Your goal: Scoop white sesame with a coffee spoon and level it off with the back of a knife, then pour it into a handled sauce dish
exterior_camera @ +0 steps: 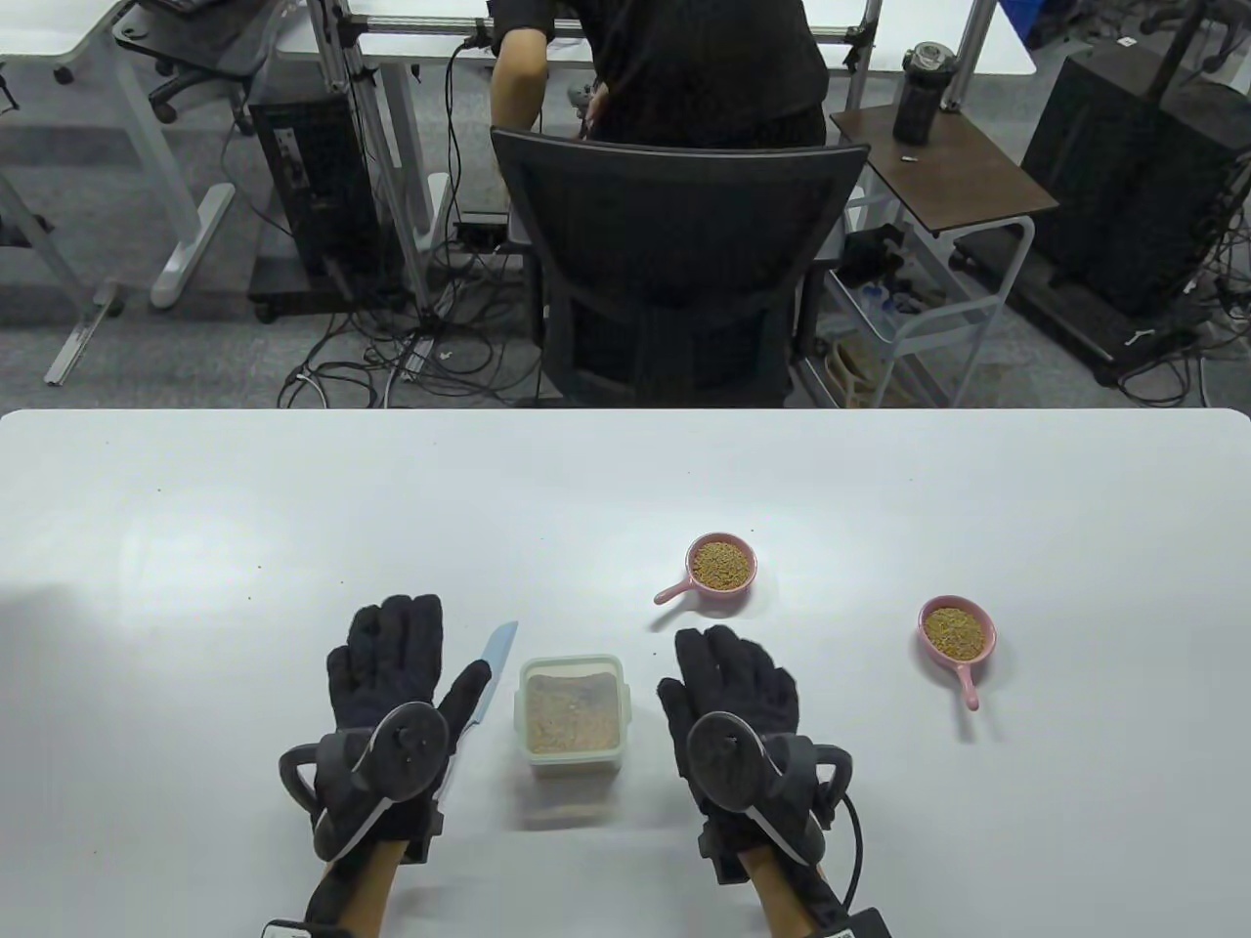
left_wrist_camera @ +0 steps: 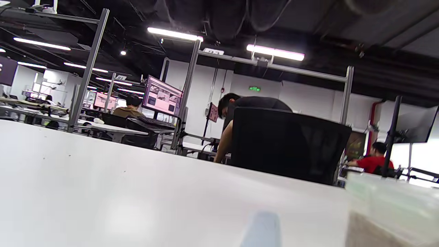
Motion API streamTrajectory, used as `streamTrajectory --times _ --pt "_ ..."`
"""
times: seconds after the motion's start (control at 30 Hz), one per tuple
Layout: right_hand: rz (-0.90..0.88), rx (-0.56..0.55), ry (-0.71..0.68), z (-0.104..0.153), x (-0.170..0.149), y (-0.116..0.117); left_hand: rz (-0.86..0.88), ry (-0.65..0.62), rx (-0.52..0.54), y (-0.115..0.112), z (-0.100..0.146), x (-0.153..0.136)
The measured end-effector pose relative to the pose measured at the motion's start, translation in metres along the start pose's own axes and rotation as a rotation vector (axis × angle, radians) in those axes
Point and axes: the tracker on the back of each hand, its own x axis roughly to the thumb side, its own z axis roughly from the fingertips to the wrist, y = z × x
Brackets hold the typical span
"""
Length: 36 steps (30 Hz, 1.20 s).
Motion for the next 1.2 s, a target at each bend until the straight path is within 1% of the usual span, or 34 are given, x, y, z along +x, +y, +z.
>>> streamTrajectory --times 0.03,0.07,0.1,0.17,0.27,0.33,0.4,0.63,0.8,0.9,1.0,1.2 --pt "0.016 -0.048 0.012 0.002 -0.007 -0.002 0.045 0.008 0.007 0.000 0.000 -0.008" --pt "0.041 -0.095 0.032 0.003 -0.013 -0.003 0.059 0.025 -0.008 -0.001 -0.001 -0.016" --pt "0.076 -0.124 0.048 0.004 -0.020 -0.003 0.045 0.042 -0.031 -0.002 -0.001 -0.021" --pt "0.111 -0.135 0.090 0.004 -0.029 0.000 -0.043 0.071 -0.043 -0.006 -0.001 -0.029" --pt "0.151 -0.119 0.147 0.003 -0.043 0.009 -0.119 0.081 -0.085 -0.016 -0.001 -0.035" --pt "0.179 -0.047 0.204 0.002 -0.053 0.015 -0.117 0.088 -0.121 -0.022 -0.001 -0.036" --pt "0.181 -0.025 0.218 0.002 -0.058 0.016 -0.128 0.082 -0.138 -0.025 -0.002 -0.034" --pt "0.162 -0.019 0.222 0.002 -0.058 0.018 -0.158 0.060 -0.139 -0.029 -0.002 -0.029" --pt "0.158 0.015 0.234 0.000 -0.060 0.022 -0.124 0.085 -0.176 -0.033 -0.003 -0.035" --pt "0.157 0.021 0.238 0.001 -0.060 0.021 -0.099 0.108 -0.175 -0.034 -0.002 -0.041" --pt "0.144 0.015 0.236 0.001 -0.058 0.021 -0.111 0.123 -0.177 -0.034 -0.002 -0.044" --pt "0.147 0.037 0.219 0.004 -0.053 0.022 -0.121 0.122 -0.205 -0.037 -0.002 -0.042"
